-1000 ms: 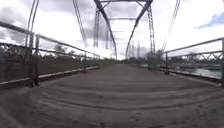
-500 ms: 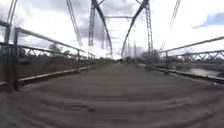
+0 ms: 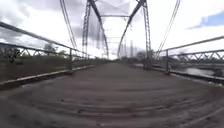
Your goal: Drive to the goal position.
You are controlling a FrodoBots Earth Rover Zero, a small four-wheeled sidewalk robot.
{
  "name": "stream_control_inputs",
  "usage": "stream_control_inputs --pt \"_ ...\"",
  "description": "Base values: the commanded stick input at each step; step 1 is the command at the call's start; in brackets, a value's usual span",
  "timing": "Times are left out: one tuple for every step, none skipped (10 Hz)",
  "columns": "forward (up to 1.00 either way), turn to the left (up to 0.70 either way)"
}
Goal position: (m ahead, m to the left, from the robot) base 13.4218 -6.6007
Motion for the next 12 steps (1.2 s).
stream_control_inputs --pt "1.0 0.0" --pt "1.0 0.0" --pt "1.0 0.0" --pt "1.0 0.0" --pt "1.0 0.0" --pt "1.0 0.0" --pt "1.0 0.0" --pt "1.0 0.0" --pt "1.0 0.0" --pt "1.0 0.0" --pt "1.0 0.0" --pt "1.0 0.0"
